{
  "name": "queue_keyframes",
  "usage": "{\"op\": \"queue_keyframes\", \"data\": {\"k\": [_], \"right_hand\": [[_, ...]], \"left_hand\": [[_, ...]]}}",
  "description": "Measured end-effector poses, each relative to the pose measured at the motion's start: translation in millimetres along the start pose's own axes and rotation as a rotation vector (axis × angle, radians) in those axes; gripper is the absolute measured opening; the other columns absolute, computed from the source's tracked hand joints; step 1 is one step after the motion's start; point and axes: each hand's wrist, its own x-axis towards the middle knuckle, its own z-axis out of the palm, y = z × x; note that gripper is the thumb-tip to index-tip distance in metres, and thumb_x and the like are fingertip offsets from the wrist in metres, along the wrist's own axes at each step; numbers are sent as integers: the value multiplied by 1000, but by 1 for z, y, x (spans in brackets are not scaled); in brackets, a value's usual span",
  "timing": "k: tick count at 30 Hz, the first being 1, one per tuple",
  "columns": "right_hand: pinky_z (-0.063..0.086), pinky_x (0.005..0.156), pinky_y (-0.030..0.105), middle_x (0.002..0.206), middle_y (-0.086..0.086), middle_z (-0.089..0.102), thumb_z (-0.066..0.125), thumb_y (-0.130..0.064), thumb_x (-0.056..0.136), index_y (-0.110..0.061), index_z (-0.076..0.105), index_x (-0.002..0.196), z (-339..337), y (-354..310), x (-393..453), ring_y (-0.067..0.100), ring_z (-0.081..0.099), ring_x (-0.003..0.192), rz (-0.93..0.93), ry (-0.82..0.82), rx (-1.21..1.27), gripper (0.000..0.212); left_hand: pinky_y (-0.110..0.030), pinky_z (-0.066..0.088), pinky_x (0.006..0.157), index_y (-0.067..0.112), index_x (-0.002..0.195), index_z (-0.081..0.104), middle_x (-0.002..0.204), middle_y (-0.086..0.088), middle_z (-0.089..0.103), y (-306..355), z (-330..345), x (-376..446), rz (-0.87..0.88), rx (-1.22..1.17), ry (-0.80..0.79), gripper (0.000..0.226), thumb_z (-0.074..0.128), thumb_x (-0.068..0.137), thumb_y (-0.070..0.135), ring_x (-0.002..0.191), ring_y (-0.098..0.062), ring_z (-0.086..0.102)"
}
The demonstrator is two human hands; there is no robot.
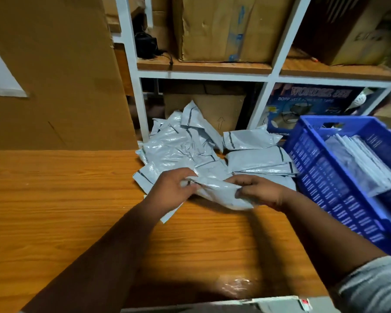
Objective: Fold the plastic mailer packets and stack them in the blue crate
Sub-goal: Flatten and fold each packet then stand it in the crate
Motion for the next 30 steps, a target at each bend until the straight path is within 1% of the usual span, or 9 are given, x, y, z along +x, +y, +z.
{"op": "queue_keyframes", "data": {"k": [3, 6, 8, 12, 16, 18, 20, 24, 30], "right_hand": [[57, 96, 41, 128, 16, 72, 73, -28, 93, -16, 69, 137, -14, 12, -27, 29, 70, 112, 124, -46, 321, 45], [60, 88, 49, 81, 11, 66, 82, -25, 94, -10, 69, 90, -17, 29, -52, 23, 67, 75, 165, 22, 411, 20], [59, 78, 45, 73, 7, 55, 84, -25, 91, -12, 58, 84, -16, 36, -63, 21, 59, 67, 135, 125, 382, 30], [59, 85, 38, 101, 7, 73, 81, -8, 92, -7, 65, 106, -15, 48, -80, 26, 71, 96, -55, 306, 92, 21], [57, 102, 40, 134, -16, 68, 78, -1, 89, -34, 63, 111, -6, 78, -104, 8, 64, 124, -245, 493, -404, 43], [50, 113, 39, 153, -9, 57, 79, -6, 87, -37, 61, 126, 4, 102, -123, 14, 54, 139, -341, 421, -728, 53], [36, 124, 38, 167, -2, 43, 74, -19, 93, -32, 56, 146, 16, 137, -138, 19, 41, 152, -373, 289, -983, 58], [15, 132, 46, 179, -2, 11, 57, -34, 93, -32, 38, 164, 21, 189, -159, 15, 5, 165, -304, 191, -949, 74], [10, 133, 50, 179, 0, 10, 31, -62, 111, -30, 22, 168, 37, 163, -150, 18, 5, 165, -328, 319, -916, 67]], "left_hand": [[-37, 59, 93, 28, 99, 78, 99, 12, 77, 5, 6, 14, -120, -153, 70, 12, 83, 93, 37, 96, -3, 71], [-36, 57, 95, 27, 101, 78, 104, 11, 76, 2, 16, 13, -251, -234, 105, 19, 82, 93, 43, 101, -8, 70], [-36, 56, 93, 28, 102, 77, 105, 10, 76, 4, 24, 7, -258, -259, 92, 19, 82, 93, 44, 101, -10, 70], [-36, 58, 84, 29, 100, 78, 99, 8, 77, 16, 35, -7, -176, -274, 39, 9, 81, 95, 23, 90, -10, 72], [-34, 54, 102, 29, 100, 74, 120, 17, 73, 10, 58, -43, 149, 18, 31, 22, 80, 90, 10, 118, -6, 66], [-42, 50, 108, 24, 101, 72, 132, 7, 69, -4, 80, -72, 363, 303, -38, 22, 78, 86, 9, 129, -16, 61], [-49, 50, 111, 25, 108, 72, 143, 1, 64, -12, 105, -109, 422, 558, -173, 26, 78, 83, 19, 138, -22, 54], [-54, 44, 118, 24, 128, 70, 155, -6, 55, -10, 137, -158, 370, 701, -221, 40, 70, 91, 39, 148, -28, 47], [-54, 37, 124, 7, 146, 61, 161, -17, 47, 44, 173, -129, 350, 672, 11, 50, 59, 103, 34, 152, -36, 42]]}}
